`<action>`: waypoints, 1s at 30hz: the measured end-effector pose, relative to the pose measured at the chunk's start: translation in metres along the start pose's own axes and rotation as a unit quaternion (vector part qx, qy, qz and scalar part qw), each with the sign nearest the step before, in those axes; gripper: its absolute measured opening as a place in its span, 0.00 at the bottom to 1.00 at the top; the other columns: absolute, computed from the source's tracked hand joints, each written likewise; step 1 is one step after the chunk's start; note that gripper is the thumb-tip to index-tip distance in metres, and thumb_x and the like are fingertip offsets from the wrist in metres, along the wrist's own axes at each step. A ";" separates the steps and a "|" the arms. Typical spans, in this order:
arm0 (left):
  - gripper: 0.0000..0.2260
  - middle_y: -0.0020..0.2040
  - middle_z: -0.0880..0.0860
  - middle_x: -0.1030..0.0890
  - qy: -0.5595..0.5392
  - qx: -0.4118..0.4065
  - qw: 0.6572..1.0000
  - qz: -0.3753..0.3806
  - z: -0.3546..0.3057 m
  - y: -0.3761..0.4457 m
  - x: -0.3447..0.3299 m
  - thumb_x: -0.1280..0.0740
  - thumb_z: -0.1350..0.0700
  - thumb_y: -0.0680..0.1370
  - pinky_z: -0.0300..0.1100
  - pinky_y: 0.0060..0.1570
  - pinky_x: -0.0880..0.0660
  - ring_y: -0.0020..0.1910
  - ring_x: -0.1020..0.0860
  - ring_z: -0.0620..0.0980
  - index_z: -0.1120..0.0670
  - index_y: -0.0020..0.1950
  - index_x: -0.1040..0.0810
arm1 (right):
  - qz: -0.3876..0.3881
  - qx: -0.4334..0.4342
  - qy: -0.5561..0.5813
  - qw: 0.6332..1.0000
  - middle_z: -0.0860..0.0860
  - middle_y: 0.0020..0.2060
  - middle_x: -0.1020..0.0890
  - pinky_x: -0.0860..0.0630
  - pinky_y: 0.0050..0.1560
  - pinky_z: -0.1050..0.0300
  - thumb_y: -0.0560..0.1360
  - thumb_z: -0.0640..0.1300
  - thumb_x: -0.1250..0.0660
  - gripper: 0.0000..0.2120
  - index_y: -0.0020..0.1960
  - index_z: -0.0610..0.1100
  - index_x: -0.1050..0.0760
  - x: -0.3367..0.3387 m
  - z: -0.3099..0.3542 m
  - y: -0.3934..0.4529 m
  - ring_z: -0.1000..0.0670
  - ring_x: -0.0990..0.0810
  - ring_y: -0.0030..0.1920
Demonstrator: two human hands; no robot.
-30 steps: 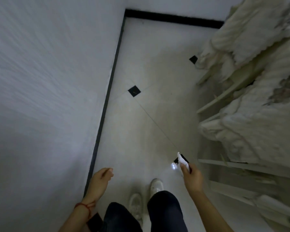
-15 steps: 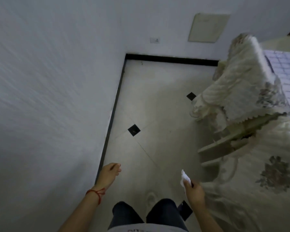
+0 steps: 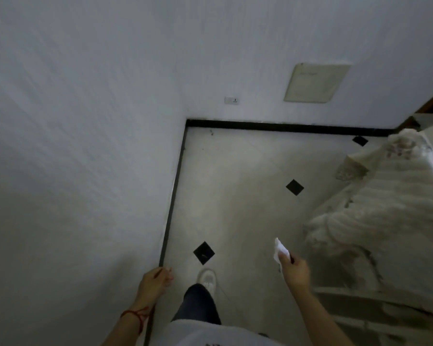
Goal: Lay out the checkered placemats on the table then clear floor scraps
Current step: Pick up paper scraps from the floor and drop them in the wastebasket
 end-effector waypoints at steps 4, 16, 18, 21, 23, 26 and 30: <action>0.08 0.40 0.54 0.21 0.015 -0.029 0.999 0.026 -0.104 0.062 -0.008 0.39 0.58 0.79 0.40 0.42 0.28 0.42 0.24 0.53 0.55 0.42 0.23 | -0.020 -0.010 0.037 0.999 0.52 0.36 0.19 0.28 0.40 0.58 0.76 0.46 0.37 0.07 0.46 0.46 0.20 -0.005 0.051 0.045 0.50 0.20 0.41; 0.06 0.41 0.52 0.21 0.113 -0.122 0.978 0.129 -0.373 0.211 -0.142 0.39 0.56 0.78 0.39 0.41 0.29 0.43 0.24 0.52 0.53 0.43 0.24 | -0.080 -0.086 0.092 0.989 0.43 0.49 0.17 0.28 0.47 0.59 0.76 0.47 0.38 0.16 0.57 0.38 0.21 0.015 0.115 0.213 0.44 0.20 0.53; 0.07 0.41 0.53 0.21 0.121 -0.108 0.978 0.130 -0.402 0.231 -0.161 0.39 0.56 0.78 0.39 0.40 0.29 0.43 0.24 0.53 0.53 0.42 0.24 | -0.080 -0.093 0.105 0.987 0.45 0.47 0.18 0.28 0.43 0.62 0.76 0.48 0.38 0.16 0.56 0.38 0.21 0.024 0.136 0.250 0.46 0.20 0.51; 0.06 0.42 0.54 0.21 0.143 -0.098 0.975 0.135 -0.441 0.256 -0.185 0.39 0.56 0.78 0.40 0.41 0.29 0.44 0.23 0.53 0.55 0.45 0.23 | -0.097 -0.080 0.106 0.986 0.42 0.49 0.18 0.30 0.48 0.58 0.76 0.46 0.36 0.16 0.56 0.36 0.22 0.034 0.173 0.305 0.42 0.21 0.53; 0.06 0.43 0.55 0.21 0.158 -0.097 0.973 0.136 -0.467 0.275 -0.201 0.39 0.56 0.78 0.39 0.41 0.28 0.45 0.23 0.54 0.57 0.49 0.23 | -0.098 -0.086 0.100 0.986 0.43 0.42 0.17 0.27 0.46 0.55 0.76 0.45 0.37 0.12 0.51 0.38 0.21 0.040 0.197 0.343 0.43 0.20 0.46; 0.06 0.44 0.55 0.21 0.185 -0.093 0.968 0.145 -0.505 0.304 -0.229 0.39 0.55 0.79 0.40 0.41 0.28 0.46 0.23 0.54 0.56 0.49 0.24 | -0.116 -0.087 0.084 0.986 0.46 0.28 0.23 0.28 0.38 0.52 0.75 0.49 0.37 0.15 0.36 0.40 0.24 0.054 0.226 0.397 0.46 0.23 0.33; 0.07 0.45 0.56 0.20 0.232 -0.099 0.954 0.165 -0.561 0.346 -0.283 0.39 0.55 0.78 0.41 0.41 0.28 0.44 0.23 0.52 0.56 0.48 0.23 | -0.165 -0.110 0.119 0.973 0.43 0.26 0.25 0.34 0.33 0.56 0.76 0.45 0.37 0.18 0.37 0.31 0.24 0.078 0.250 0.459 0.46 0.25 0.32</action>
Point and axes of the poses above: each hand's wrist, its own y-axis towards the middle knuckle, its own x-axis out of the back of the hand, z = x × y, the point moved 1 cm from there along y, towards the middle knuckle
